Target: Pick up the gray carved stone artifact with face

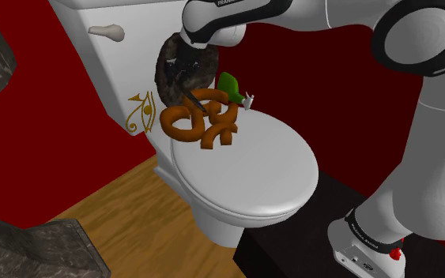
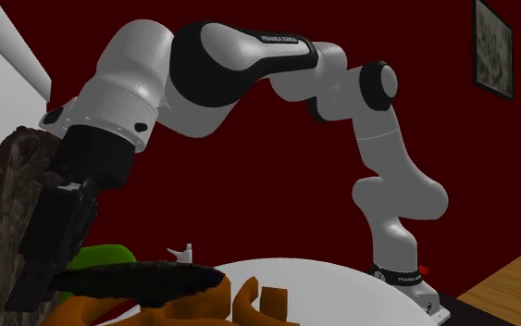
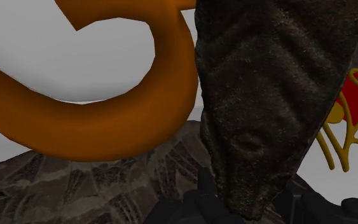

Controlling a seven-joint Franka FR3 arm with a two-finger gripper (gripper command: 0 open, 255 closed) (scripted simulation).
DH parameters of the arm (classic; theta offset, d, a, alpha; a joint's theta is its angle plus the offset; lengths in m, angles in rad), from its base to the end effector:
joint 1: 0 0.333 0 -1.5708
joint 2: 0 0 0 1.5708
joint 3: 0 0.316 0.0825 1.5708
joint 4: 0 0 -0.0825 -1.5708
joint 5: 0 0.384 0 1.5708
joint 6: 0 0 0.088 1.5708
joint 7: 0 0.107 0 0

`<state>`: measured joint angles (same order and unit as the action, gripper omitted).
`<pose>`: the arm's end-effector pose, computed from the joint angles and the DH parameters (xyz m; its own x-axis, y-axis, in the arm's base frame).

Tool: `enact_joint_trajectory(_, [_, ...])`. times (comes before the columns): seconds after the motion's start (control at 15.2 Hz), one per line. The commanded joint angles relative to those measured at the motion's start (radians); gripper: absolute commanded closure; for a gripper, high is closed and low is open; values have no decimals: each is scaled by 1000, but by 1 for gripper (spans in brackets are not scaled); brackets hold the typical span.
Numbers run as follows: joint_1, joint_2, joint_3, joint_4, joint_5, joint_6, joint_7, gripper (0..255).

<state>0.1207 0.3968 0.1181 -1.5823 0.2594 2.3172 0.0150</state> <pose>0.6835 0.1595 0.4465 0.9536 0.0150 0.3007 0.1045 -0.9531 -0.2840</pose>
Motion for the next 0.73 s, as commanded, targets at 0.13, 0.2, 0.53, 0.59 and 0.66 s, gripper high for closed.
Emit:
enact_joint_trajectory(0.13, [-3,11,-4,-1,-1,1,1,255])
enact_joint_trajectory(0.2, [-3,7,-4,7,-3,-10,5,255])
enact_joint_trajectory(0.53, [-3,-8,-7,51,-12,-68,21,255])
enact_joint_trajectory(0.59, [-3,-11,-7,61,-13,-80,25,255])
enact_joint_trajectory(0.66, [-3,-13,-8,71,-15,-92,28,255])
